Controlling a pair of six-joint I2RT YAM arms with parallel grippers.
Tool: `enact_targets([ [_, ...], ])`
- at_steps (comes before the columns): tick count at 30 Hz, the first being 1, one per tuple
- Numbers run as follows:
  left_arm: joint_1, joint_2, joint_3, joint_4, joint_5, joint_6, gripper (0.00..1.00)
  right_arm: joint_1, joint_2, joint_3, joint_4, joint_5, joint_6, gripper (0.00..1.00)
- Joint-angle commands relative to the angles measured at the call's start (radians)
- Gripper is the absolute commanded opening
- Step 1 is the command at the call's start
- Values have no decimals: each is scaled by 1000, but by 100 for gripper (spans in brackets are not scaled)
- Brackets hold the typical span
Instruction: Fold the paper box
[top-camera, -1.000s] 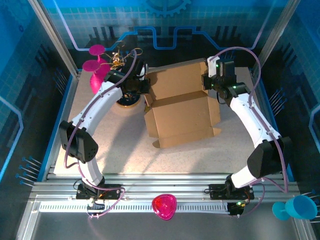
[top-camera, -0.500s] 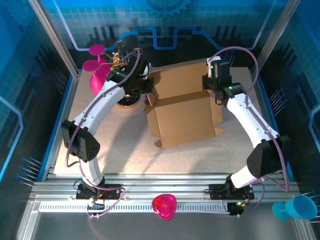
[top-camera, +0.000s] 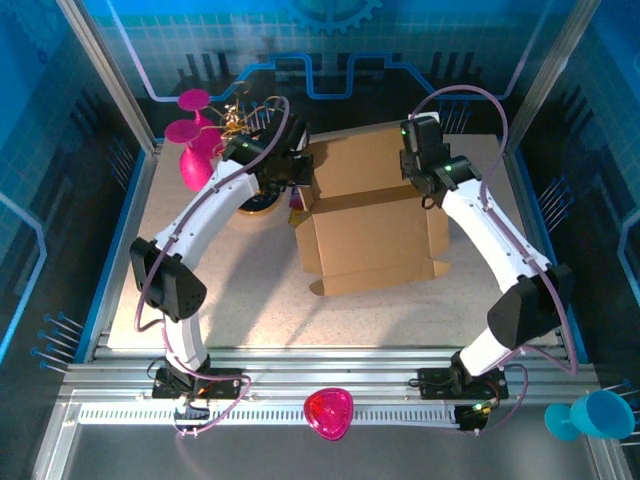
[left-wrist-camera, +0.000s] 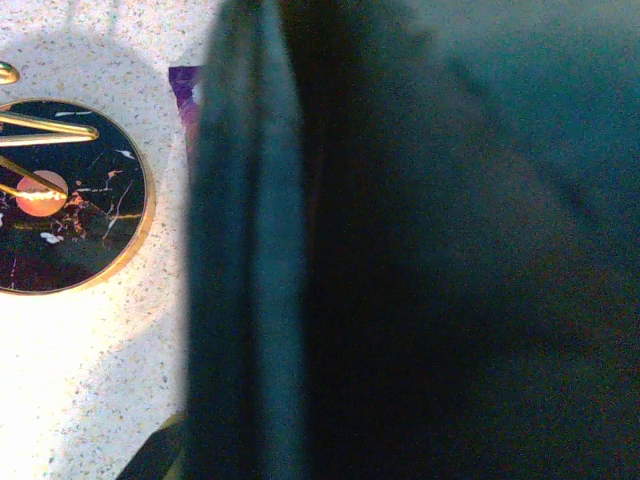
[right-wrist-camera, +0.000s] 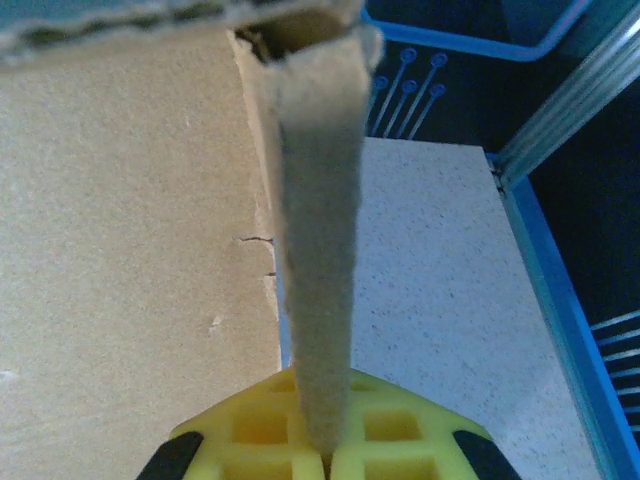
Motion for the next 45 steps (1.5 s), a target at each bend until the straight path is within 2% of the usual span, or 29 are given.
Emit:
enact_targets([
  [1, -11, 14, 49, -75, -95, -47, 0, -2, 32, 40, -138, 171, 69, 0],
  [8, -25, 34, 89, -136, -170, -85, 0, 8, -22, 12, -106, 108, 53, 0],
  [17, -55, 63, 111, -170, -264, -86, 0, 15, -40, 11, -150, 94, 99, 0],
  [27, -72, 56, 104, -115, -215, -82, 0, 7, -65, -35, -107, 1, 85, 0],
  [30, -72, 61, 115, -126, -198, -88, 16, 0, -65, -38, -95, -40, 77, 0],
  [35, -70, 66, 112, -123, -154, -95, 25, -10, -69, -46, -85, -65, 69, 0],
  [40, -71, 51, 113, -112, -136, -100, 39, -34, -82, -65, -69, -82, 64, 0],
  [45, -71, 23, 115, -145, -173, -123, 52, -58, -90, -77, -65, -91, 55, 0],
])
